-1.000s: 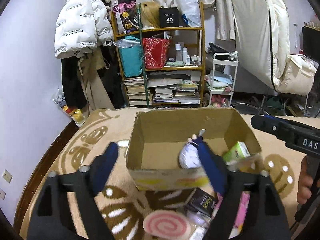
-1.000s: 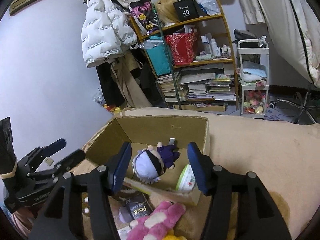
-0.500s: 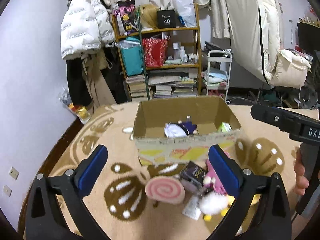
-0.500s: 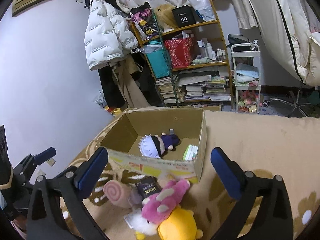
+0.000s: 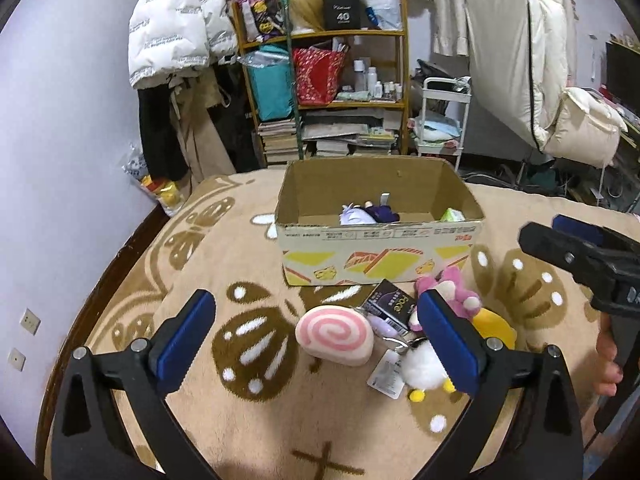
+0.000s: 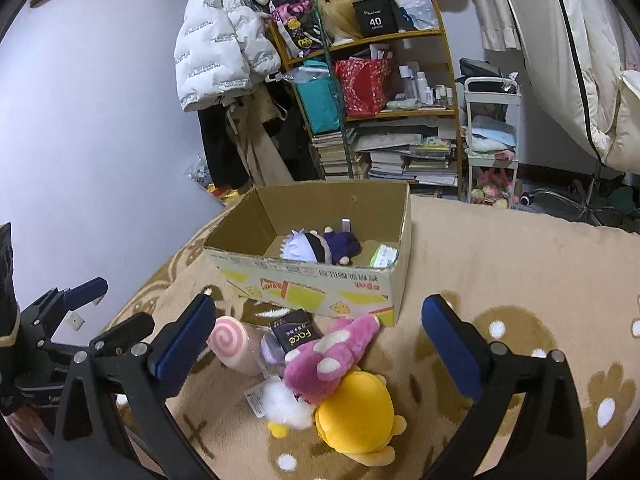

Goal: Organize soft objects
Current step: 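Withdraw both open tools from the box back toward the pile, then grasp the pink swirl cushion with the left tool while the right tool grasps the pink bunny, then lift the swirl cushion and pink bunny into the cardboard box while both tools release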

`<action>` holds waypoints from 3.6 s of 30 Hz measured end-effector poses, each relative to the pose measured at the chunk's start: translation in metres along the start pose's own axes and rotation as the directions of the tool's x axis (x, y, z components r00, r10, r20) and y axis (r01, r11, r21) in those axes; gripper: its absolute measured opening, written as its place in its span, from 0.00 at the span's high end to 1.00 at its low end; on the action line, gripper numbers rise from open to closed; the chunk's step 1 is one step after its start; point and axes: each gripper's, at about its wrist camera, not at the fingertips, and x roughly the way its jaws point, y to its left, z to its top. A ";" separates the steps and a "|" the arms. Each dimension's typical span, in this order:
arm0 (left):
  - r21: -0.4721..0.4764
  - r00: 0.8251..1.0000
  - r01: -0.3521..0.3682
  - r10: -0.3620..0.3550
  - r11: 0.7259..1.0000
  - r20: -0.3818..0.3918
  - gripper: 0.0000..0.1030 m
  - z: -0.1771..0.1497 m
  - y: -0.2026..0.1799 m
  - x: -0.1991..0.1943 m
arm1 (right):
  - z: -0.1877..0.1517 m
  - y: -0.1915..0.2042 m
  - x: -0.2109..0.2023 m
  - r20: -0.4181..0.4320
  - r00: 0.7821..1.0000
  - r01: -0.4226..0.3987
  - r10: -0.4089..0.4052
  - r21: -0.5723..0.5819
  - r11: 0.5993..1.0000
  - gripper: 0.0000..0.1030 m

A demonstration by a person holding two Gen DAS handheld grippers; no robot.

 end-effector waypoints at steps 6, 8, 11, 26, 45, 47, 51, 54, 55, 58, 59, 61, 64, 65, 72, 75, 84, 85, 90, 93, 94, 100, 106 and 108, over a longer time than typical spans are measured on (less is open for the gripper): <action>-0.017 0.999 0.005 -0.006 1.000 -0.048 0.03 -0.003 0.006 0.020 | -0.009 -0.004 0.013 -0.040 0.999 0.013 -0.013 0.007 1.000 0.00; -0.030 0.997 0.025 -0.027 0.999 -0.070 0.03 -0.003 0.009 0.029 | -0.012 -0.005 0.019 -0.057 0.998 0.017 -0.016 0.011 1.000 0.00; -0.042 0.993 0.058 -0.062 0.997 -0.103 0.03 -0.005 0.013 0.040 | -0.015 -0.005 0.030 -0.085 0.996 0.036 -0.034 0.020 0.999 0.00; 0.024 0.969 0.088 -0.080 0.996 -0.233 0.03 -0.010 0.005 0.086 | -0.027 -0.015 0.080 -0.189 0.981 0.046 -0.034 0.059 0.997 0.00; 0.062 0.912 0.111 -0.077 0.992 -0.403 0.03 -0.023 -0.012 0.136 | -0.034 -0.040 0.138 -0.303 0.953 0.064 -0.020 0.137 0.988 0.00; 0.062 0.906 0.109 -0.073 0.992 -0.417 0.03 -0.025 -0.011 0.140 | -0.036 -0.039 0.141 -0.318 0.948 0.069 -0.023 0.133 0.989 0.00; 0.062 0.895 0.097 -0.060 0.993 -0.442 0.03 -0.028 -0.011 0.148 | -0.040 -0.037 0.147 -0.351 0.936 0.061 -0.012 0.128 0.990 0.02; 0.055 0.894 0.101 -0.066 0.993 -0.444 0.03 -0.029 -0.011 0.150 | -0.044 -0.034 0.153 -0.385 0.923 0.052 -0.001 0.122 0.991 0.15; 0.051 0.895 0.104 -0.071 0.993 -0.441 0.03 -0.029 -0.011 0.150 | -0.047 -0.032 0.155 -0.402 0.916 0.047 0.005 0.119 0.992 0.20; 0.039 0.892 0.106 -0.077 0.994 -0.445 0.03 -0.029 -0.009 0.152 | -0.050 -0.030 0.156 -0.415 0.909 0.008 0.048 0.131 0.991 0.33; 0.036 0.890 0.102 -0.075 0.994 -0.449 0.03 -0.029 -0.008 0.153 | -0.051 -0.027 0.156 -0.416 0.908 0.004 0.050 0.129 0.992 0.33; 0.029 0.890 0.101 -0.077 0.994 -0.449 0.03 -0.030 -0.007 0.154 | -0.053 -0.023 0.156 -0.415 0.909 0.013 0.036 0.115 0.993 0.33; 0.014 0.890 0.118 -0.099 0.993 -0.444 0.11 -0.030 -0.006 0.153 | -0.054 -0.020 0.154 -0.413 0.910 0.012 0.036 0.113 0.994 0.35; 0.011 0.890 0.131 -0.112 0.991 -0.442 0.19 -0.030 -0.007 0.153 | -0.054 -0.020 0.153 -0.412 0.911 0.010 0.037 0.113 0.994 0.36; 0.005 0.896 0.119 -0.105 0.993 -0.431 0.44 -0.030 -0.011 0.145 | -0.053 -0.011 0.147 -0.377 0.926 0.006 0.025 0.081 0.997 0.42; 0.007 0.899 0.103 -0.090 0.995 -0.429 0.47 -0.032 -0.011 0.139 | -0.051 -0.006 0.140 -0.355 0.935 -0.004 0.028 0.067 0.998 0.42; -0.029 0.921 0.062 -0.068 0.998 -0.384 0.48 -0.032 -0.002 0.115 | -0.037 -0.004 0.102 -0.242 0.969 -0.048 0.058 0.050 0.998 0.54; -0.027 0.925 0.057 -0.063 0.998 -0.375 0.48 -0.031 -0.002 0.113 | -0.035 -0.004 0.097 -0.230 0.971 -0.050 0.059 0.045 0.998 0.58; -0.026 0.946 0.050 -0.056 0.998 -0.320 0.48 -0.026 -0.004 0.096 | -0.032 0.003 0.078 -0.161 0.985 -0.054 0.055 0.009 0.999 0.59; -0.007 0.969 0.040 -0.040 0.999 -0.243 0.48 -0.021 -0.008 0.075 | -0.027 0.006 0.062 -0.100 0.994 -0.049 0.049 0.001 0.999 0.59; -0.004 0.975 0.040 -0.040 0.999 -0.220 0.48 -0.020 -0.007 0.070 | -0.025 0.007 0.057 -0.082 0.996 -0.047 0.047 0.000 0.999 0.59; -0.004 0.999 0.025 -0.025 1.000 -0.032 0.48 -0.007 -0.009 0.035 | -0.013 0.006 0.025 0.046 0.999 -0.029 0.029 -0.006 1.000 0.59; -0.027 0.987 0.057 -0.052 0.998 0.154 0.48 0.008 -0.004 0.007 | 0.000 0.001 0.009 0.150 0.988 -0.030 0.028 0.013 0.999 0.59; -0.043 0.979 0.061 -0.052 0.997 0.196 0.48 0.015 -0.002 0.002 | 0.006 0.000 0.009 0.172 0.985 -0.029 0.027 0.012 1.000 0.59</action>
